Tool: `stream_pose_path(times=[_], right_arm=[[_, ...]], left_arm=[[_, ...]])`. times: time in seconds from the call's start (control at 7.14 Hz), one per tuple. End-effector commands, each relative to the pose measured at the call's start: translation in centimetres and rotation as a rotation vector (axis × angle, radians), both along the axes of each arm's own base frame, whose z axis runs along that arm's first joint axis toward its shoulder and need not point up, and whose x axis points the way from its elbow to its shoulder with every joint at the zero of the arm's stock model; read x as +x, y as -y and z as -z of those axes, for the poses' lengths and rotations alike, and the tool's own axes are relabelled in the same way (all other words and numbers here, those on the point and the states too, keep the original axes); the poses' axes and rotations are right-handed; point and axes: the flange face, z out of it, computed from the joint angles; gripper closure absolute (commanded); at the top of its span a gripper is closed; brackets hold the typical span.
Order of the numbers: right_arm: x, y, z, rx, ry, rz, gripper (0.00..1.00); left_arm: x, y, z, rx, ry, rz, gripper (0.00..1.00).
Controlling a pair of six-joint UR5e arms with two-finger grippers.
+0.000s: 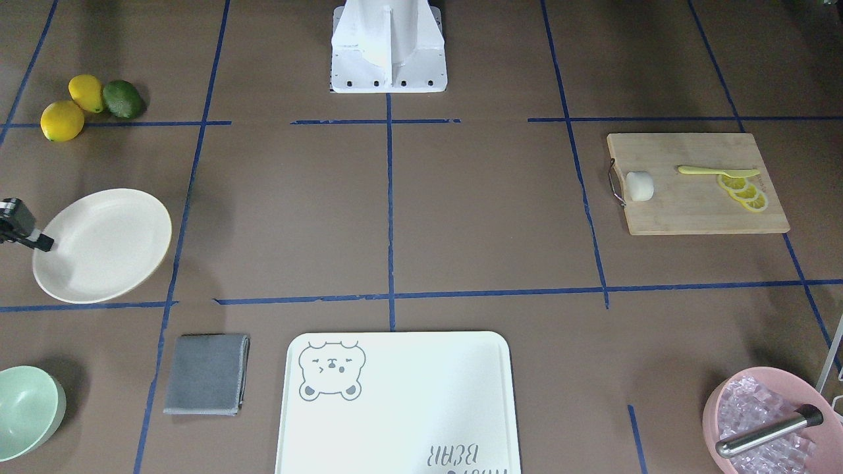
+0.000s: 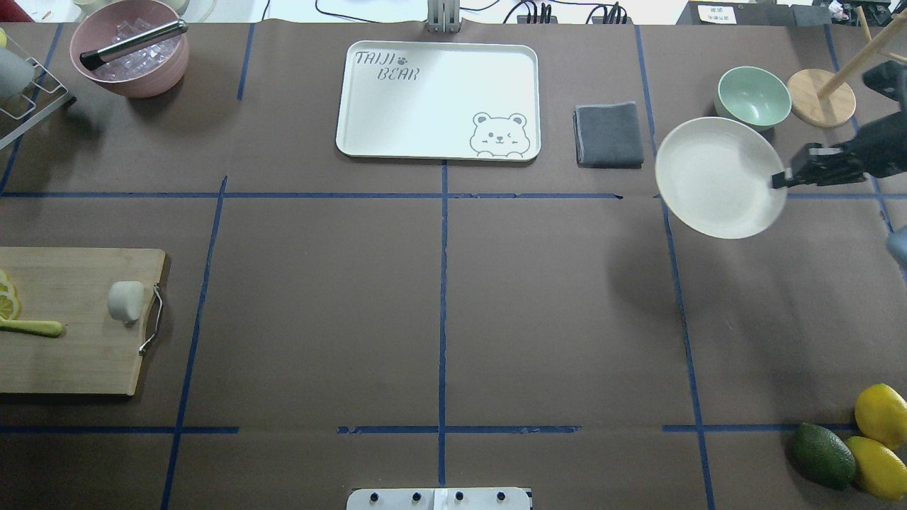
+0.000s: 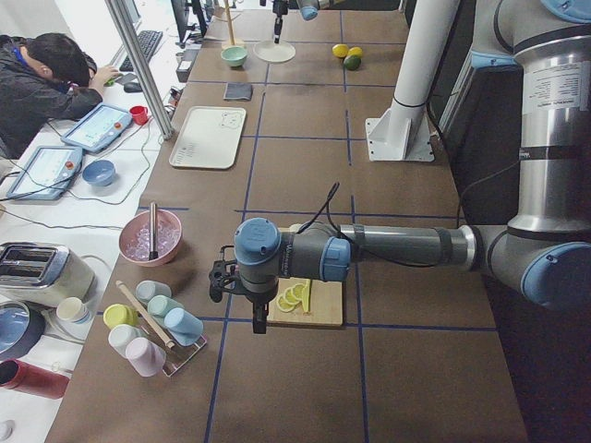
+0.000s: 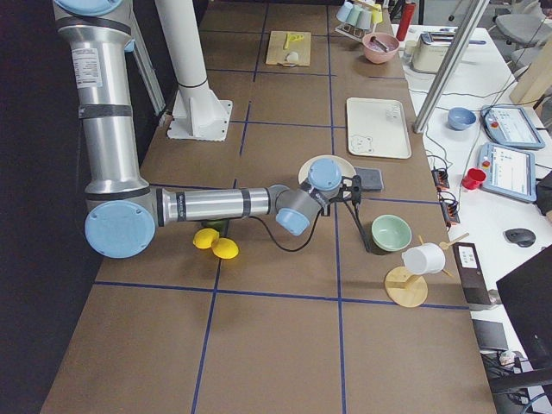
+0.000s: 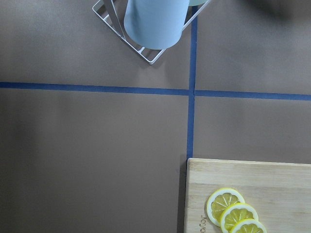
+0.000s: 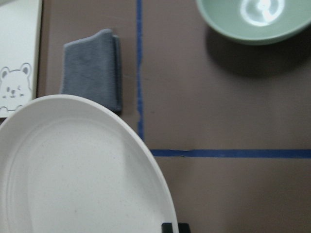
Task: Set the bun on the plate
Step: 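Lift the white plate with the right gripper and carry it to table center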
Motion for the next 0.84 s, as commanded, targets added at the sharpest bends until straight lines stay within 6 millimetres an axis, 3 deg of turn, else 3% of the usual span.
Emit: stream_pose_path(times=[0.0,0.14,0.28,0.42,0.7], right_arm=[[-13.0,0.6,9.5,-0.085,0.065,-0.004,1.0],[-20.0,-1.5,12.2,-0.118,0.068,-0.014,1.0],[-24.7,-2.3,15.1,-0.125,0.022,-0.038,1.0],[-28.8,-4.0,18.2,-0.126,-0.015,-0.039,1.0],[-34.4,-8.0,20.0,-0.135,-0.04,-0.063,1.0]], left_arm=[[0.0,0.0,0.1,0.002,0.0,0.001,0.0],[0.0,0.0,0.1,0.001,0.001,0.001,0.0],[0.0,0.0,0.0,0.0,0.001,0.001,0.0],[0.0,0.0,0.0,0.0,0.001,0.001,0.0],[0.0,0.0,-0.1,-0.003,0.001,0.001,0.0]])
